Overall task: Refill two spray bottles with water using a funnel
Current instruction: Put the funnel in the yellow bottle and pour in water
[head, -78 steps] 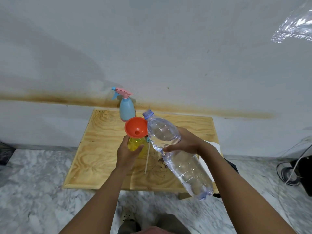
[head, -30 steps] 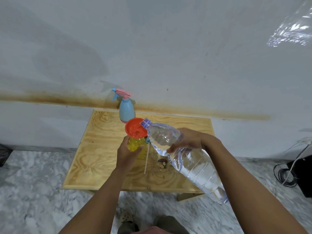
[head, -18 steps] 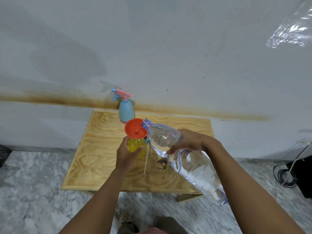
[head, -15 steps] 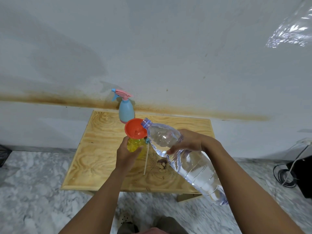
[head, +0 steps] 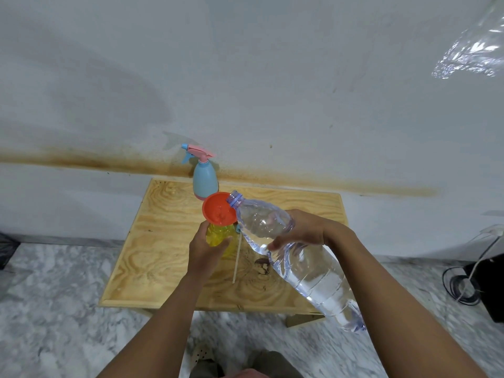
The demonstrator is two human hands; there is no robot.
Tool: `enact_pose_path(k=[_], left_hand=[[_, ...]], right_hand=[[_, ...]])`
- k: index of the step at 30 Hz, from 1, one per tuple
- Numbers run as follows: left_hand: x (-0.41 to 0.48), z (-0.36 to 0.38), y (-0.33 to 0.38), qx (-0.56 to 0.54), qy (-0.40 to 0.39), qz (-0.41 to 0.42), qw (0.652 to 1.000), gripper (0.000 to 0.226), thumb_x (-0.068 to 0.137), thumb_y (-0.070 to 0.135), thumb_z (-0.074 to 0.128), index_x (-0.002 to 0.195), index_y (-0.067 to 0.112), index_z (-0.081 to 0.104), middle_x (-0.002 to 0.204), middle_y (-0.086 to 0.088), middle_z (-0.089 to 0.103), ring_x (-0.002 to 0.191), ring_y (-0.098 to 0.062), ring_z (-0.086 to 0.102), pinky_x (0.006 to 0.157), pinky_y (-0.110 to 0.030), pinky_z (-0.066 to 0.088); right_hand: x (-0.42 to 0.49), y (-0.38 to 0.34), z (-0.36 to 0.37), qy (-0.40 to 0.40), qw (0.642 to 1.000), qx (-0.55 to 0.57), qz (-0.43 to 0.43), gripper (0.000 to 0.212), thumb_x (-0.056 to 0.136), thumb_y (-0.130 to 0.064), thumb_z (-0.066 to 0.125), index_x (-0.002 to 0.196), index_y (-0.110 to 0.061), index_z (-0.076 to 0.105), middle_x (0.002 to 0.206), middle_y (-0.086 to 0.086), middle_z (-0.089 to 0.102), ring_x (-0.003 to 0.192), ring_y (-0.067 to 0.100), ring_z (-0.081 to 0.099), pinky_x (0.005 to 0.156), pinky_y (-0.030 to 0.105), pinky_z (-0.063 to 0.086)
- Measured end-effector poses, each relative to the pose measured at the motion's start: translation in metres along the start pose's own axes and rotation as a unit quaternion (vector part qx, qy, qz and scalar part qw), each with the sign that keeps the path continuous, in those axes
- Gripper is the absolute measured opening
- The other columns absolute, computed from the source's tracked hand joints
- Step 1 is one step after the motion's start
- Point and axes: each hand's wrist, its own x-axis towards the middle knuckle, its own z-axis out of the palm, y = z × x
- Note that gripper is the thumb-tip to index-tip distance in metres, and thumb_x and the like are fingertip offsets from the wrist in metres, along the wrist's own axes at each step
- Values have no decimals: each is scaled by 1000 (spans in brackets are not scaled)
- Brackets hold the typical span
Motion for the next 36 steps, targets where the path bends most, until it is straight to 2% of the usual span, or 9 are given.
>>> enact_pose_path(k=[3, 6, 11, 14, 17, 19, 29, 33, 36], left_hand=[[-1, 1, 3, 10, 5, -1, 1000, 55, 81, 24, 81, 130, 24, 56, 112, 7, 66, 104, -1, 57, 80, -16, 44], [-2, 0, 3, 8, 6, -1, 1000, 54, 81, 25, 81, 129, 25, 57, 111, 8, 66, 103, 2, 58, 84, -23, 47], [0, 0, 1, 8, 5, 4, 1000, 54, 80, 26, 82, 129, 25, 57, 112, 5, 67, 108, -11, 60, 87, -28, 48], [0, 1, -1, 4, 4, 3, 1000, 55, 78, 31, 81, 127, 26, 57, 110, 5, 68, 107, -13, 61, 89, -34, 52], [0, 0, -2, 3, 3, 3, 1000, 56, 74, 37, 79, 125, 27, 58, 107, 5, 69, 104, -15, 63, 88, -36, 54], [0, 0, -2, 6, 3, 4, 1000, 54, 76, 34, 81, 125, 27, 58, 106, 6, 69, 103, -14, 64, 87, -35, 54], [-1, 0, 5, 25, 8, 0, 1000, 48, 81, 25, 81, 123, 27, 57, 102, 11, 66, 98, 5, 58, 77, -18, 47], [-2, 0, 6, 27, 10, -2, 1000, 50, 81, 25, 81, 126, 23, 58, 105, 8, 66, 99, -2, 58, 76, -16, 44], [-2, 1, 8, 33, 10, -7, 999, 51, 82, 23, 80, 127, 23, 56, 107, 10, 62, 95, 6, 53, 74, -8, 39]], right_hand=[[1, 0, 0, -4, 1000, -1, -1, 35, 73, -32, 86, 103, -33, 67, 84, -4, 77, 83, 12, 74, 78, 39, 61], [1, 0, 1, -4, 1000, -2, 3, 35, 74, -32, 86, 104, -30, 68, 84, -3, 77, 83, 12, 74, 78, 39, 62], [2, 0, 2, -8, 1000, -3, 5, 38, 70, -35, 86, 104, -29, 69, 89, 0, 78, 87, 16, 75, 84, 44, 61], [3, 1, 2, -8, 1000, -5, 8, 46, 66, -39, 86, 107, -29, 68, 92, 1, 78, 89, 17, 75, 85, 47, 61], [3, 0, 3, -11, 1000, -14, 7, 44, 70, -37, 85, 110, -29, 67, 93, 1, 78, 90, 17, 75, 86, 47, 60], [2, -1, 3, -12, 1000, -22, 7, 41, 73, -37, 84, 109, -29, 68, 92, 1, 78, 89, 18, 74, 86, 48, 60], [2, -2, 2, -18, 999, -33, 14, 47, 67, -46, 83, 109, -29, 69, 93, 1, 78, 95, 23, 73, 88, 50, 59], [3, 0, 2, -14, 999, -32, 14, 53, 66, -46, 85, 113, -30, 67, 94, 0, 78, 93, 19, 74, 86, 48, 60], [3, 2, 2, -8, 1000, -25, 10, 53, 64, -45, 85, 111, -28, 68, 92, 2, 78, 93, 22, 74, 86, 47, 60]])
